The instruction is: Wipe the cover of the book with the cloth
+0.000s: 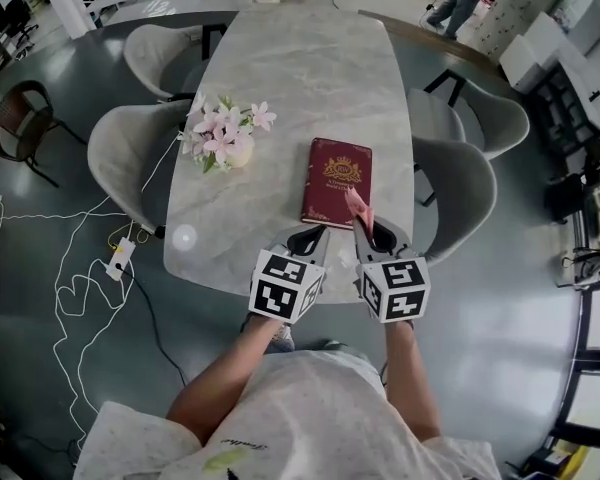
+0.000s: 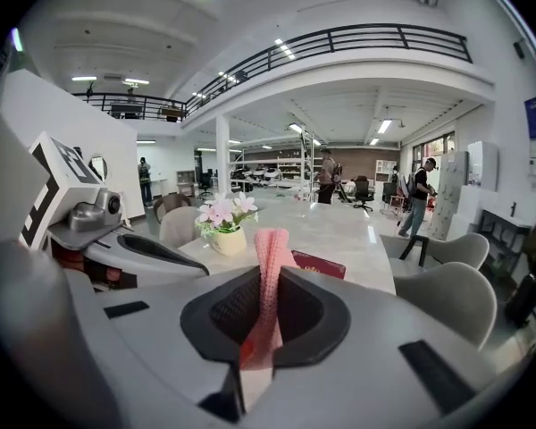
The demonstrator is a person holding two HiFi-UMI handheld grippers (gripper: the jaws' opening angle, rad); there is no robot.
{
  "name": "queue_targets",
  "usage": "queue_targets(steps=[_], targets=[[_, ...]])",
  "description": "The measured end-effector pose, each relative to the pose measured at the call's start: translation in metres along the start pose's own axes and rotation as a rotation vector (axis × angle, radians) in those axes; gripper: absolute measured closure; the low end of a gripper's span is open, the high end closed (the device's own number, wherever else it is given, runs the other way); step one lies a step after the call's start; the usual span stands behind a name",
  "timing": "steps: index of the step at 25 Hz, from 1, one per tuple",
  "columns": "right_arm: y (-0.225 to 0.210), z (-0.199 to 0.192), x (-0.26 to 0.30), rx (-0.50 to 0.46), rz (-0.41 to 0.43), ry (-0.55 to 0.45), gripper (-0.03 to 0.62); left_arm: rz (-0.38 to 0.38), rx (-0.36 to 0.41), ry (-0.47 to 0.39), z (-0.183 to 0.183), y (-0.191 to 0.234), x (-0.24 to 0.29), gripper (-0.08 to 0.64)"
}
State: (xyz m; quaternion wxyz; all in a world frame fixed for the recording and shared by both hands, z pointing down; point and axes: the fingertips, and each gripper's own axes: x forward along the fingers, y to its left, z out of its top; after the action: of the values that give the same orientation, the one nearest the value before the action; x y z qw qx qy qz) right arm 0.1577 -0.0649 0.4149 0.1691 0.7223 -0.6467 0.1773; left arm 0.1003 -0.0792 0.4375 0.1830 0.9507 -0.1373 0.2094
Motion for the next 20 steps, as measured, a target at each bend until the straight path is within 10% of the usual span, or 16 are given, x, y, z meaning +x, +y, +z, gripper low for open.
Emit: queue_targets(steps=[20], targets=[[-0.1,0.014,0.1,-0.119,0.091,0.057,0.574,0.086,-0.061,0.056,0.009,0.036,0.089,0.552]])
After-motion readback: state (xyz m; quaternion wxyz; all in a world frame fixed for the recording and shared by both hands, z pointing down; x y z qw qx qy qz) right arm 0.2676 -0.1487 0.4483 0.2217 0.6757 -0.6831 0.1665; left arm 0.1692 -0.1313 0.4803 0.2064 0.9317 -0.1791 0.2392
